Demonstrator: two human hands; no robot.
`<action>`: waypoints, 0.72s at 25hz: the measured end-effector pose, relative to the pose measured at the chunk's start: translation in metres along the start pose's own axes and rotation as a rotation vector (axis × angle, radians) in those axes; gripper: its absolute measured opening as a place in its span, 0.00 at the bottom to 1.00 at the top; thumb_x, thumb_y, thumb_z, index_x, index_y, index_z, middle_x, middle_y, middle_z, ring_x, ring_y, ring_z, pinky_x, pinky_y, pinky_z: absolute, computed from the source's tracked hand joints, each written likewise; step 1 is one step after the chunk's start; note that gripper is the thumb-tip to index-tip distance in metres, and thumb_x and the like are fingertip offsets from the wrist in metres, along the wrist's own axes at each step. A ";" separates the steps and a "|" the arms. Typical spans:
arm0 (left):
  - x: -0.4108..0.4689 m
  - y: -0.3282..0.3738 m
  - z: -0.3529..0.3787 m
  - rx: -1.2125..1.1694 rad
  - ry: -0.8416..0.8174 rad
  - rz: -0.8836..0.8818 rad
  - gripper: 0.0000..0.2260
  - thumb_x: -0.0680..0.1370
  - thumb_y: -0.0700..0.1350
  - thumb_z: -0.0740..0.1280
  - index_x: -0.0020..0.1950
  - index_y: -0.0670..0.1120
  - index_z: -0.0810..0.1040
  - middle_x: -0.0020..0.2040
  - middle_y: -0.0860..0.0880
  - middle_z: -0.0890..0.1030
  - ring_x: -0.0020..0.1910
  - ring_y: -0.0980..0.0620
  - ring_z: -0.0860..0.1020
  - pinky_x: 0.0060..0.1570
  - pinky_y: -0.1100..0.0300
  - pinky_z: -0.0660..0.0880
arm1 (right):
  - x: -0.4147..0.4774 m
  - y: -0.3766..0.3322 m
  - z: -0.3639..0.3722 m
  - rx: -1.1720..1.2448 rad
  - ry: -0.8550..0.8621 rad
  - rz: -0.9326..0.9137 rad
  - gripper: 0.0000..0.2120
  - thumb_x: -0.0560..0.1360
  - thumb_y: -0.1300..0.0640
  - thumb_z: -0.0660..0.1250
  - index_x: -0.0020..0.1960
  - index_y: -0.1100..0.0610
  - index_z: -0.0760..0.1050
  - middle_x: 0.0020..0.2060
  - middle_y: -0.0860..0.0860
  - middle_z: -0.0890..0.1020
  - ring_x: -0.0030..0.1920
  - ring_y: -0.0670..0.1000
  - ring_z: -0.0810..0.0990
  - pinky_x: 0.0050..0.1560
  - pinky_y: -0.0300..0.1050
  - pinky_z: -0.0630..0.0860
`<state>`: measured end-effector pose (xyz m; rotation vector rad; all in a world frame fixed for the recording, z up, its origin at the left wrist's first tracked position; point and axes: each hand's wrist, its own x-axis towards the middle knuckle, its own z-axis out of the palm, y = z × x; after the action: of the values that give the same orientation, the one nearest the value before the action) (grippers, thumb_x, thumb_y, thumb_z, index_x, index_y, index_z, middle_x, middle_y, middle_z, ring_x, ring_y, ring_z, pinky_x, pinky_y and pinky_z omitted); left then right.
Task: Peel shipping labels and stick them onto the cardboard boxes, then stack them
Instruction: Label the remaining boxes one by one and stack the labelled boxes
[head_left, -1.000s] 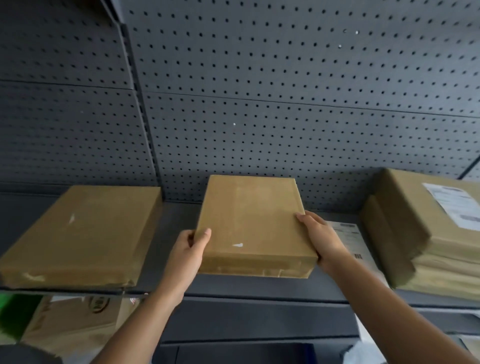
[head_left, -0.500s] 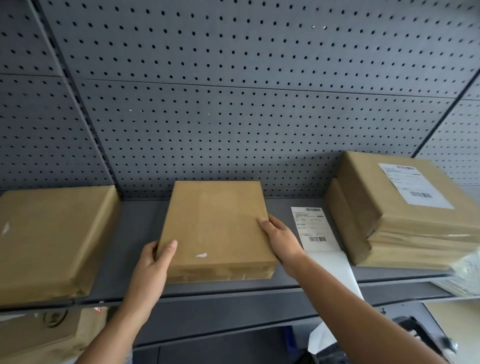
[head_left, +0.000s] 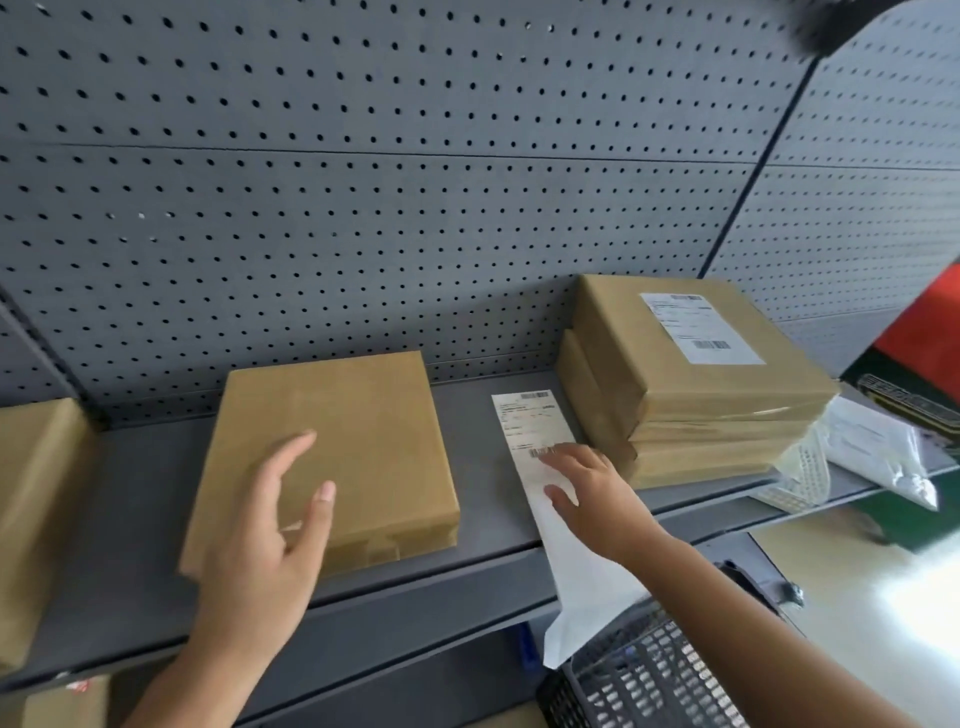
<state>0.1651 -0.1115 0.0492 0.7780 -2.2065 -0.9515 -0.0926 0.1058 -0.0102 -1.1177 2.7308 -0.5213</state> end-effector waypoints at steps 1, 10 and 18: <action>0.000 0.007 0.009 0.002 -0.047 0.054 0.20 0.81 0.51 0.64 0.73 0.56 0.70 0.70 0.66 0.72 0.61 0.42 0.81 0.59 0.49 0.77 | -0.004 0.005 0.001 -0.035 -0.045 -0.007 0.23 0.81 0.53 0.63 0.76 0.52 0.68 0.74 0.52 0.69 0.75 0.57 0.64 0.75 0.51 0.62; -0.009 0.047 0.080 -0.104 -0.274 0.281 0.13 0.80 0.54 0.61 0.62 0.55 0.79 0.58 0.64 0.82 0.60 0.69 0.77 0.57 0.75 0.70 | 0.007 0.010 0.012 -0.261 0.018 -0.011 0.18 0.79 0.58 0.66 0.68 0.50 0.74 0.62 0.52 0.76 0.62 0.58 0.74 0.63 0.53 0.73; -0.003 0.075 0.115 -0.467 -0.596 -0.220 0.07 0.82 0.47 0.66 0.51 0.49 0.83 0.43 0.52 0.87 0.45 0.52 0.85 0.50 0.54 0.83 | -0.002 -0.019 -0.037 -0.220 0.441 -0.091 0.05 0.77 0.53 0.70 0.52 0.48 0.82 0.46 0.47 0.81 0.48 0.55 0.78 0.48 0.53 0.76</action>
<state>0.0643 -0.0186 0.0424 0.5646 -2.2422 -1.9257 -0.0885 0.1044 0.0309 -1.3194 3.1915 -0.5452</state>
